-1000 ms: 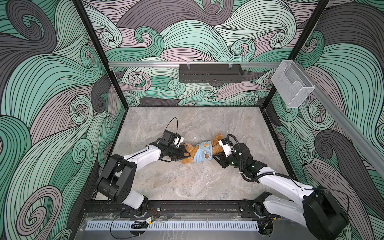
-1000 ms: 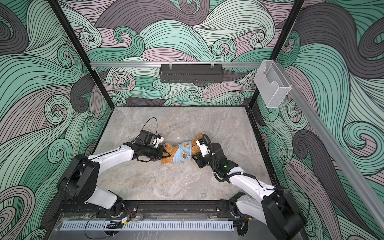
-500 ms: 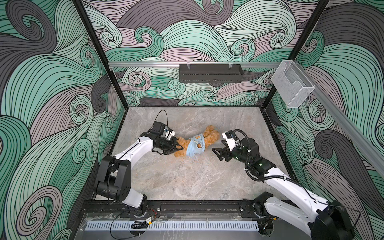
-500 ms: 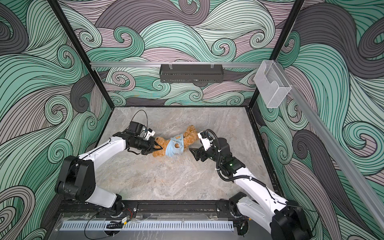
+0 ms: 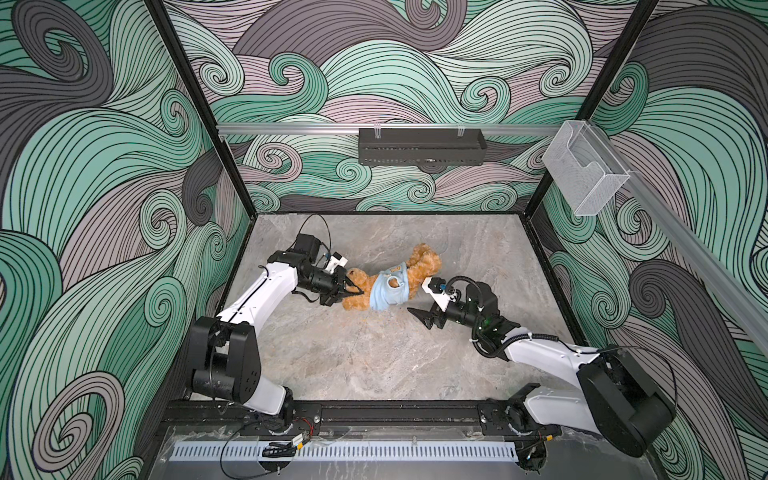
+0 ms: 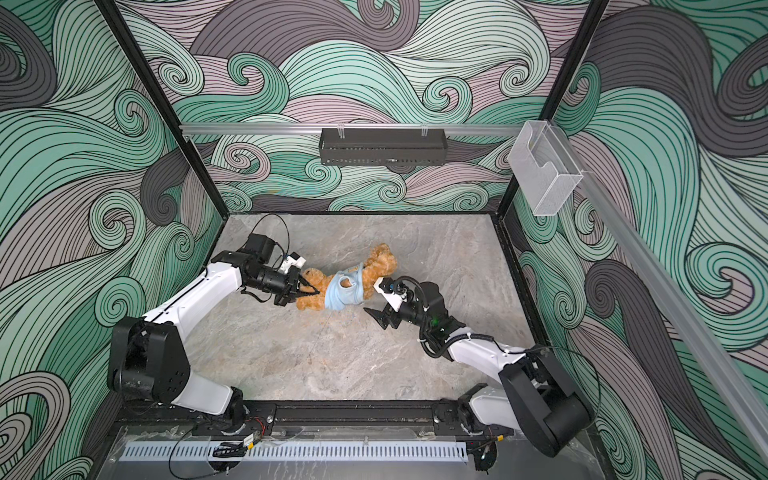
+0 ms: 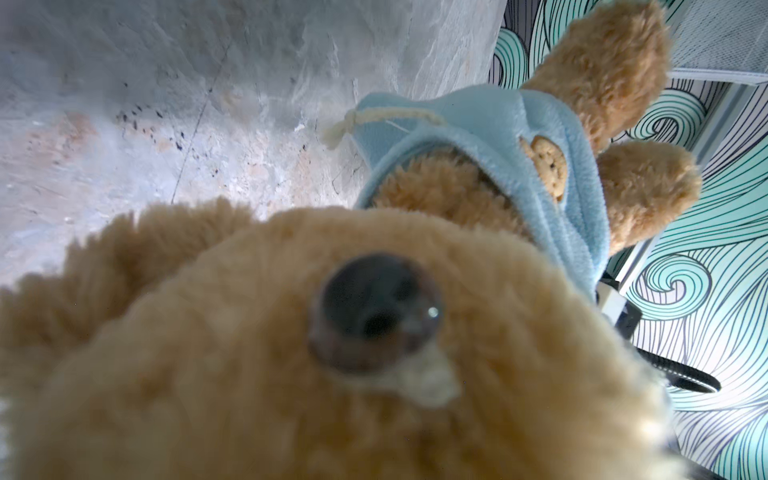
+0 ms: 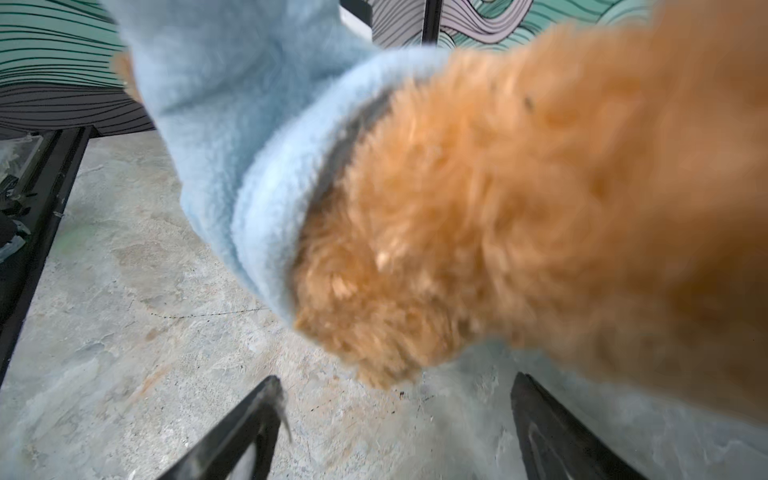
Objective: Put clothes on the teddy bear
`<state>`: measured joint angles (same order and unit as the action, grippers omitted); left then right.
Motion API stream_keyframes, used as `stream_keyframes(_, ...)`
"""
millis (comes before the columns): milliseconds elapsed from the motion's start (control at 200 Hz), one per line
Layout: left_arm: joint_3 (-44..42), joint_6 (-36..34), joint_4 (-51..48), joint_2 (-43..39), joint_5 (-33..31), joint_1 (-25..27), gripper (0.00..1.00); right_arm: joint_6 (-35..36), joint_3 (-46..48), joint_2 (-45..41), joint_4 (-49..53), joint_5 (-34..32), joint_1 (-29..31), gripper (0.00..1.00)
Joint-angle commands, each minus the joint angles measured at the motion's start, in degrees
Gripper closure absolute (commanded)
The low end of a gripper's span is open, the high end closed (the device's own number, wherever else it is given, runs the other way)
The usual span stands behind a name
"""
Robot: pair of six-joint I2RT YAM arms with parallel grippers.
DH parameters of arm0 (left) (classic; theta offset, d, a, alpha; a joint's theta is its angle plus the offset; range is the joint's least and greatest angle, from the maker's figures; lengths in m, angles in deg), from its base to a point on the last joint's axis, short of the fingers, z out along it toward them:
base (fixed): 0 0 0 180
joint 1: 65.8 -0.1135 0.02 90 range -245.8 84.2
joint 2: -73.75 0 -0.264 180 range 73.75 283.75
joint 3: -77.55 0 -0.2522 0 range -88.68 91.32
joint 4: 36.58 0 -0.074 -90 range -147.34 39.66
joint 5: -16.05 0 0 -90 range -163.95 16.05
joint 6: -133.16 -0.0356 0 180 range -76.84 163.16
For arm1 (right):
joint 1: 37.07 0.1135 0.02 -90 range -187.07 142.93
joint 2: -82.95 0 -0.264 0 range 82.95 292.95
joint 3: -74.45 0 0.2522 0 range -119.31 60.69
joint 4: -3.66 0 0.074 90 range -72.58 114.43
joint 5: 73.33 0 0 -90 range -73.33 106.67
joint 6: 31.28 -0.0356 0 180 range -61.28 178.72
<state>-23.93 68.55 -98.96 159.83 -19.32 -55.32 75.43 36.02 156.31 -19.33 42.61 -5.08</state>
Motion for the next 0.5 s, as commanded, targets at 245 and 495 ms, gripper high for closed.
stream_keyframes(245, 5.1, -7.0, -7.5, 3.3, 2.7, 2.5, 1.0, 12.5, 0.4, 0.0, -8.0, 1.2, 3.0, 0.13)
stream_keyframes(495, 7.9, -9.9, -10.0, 5.7, 1.7, 5.4, 1.0, 14.9, -0.9, 3.2, -7.8, 1.9, 4.0, 0.14)
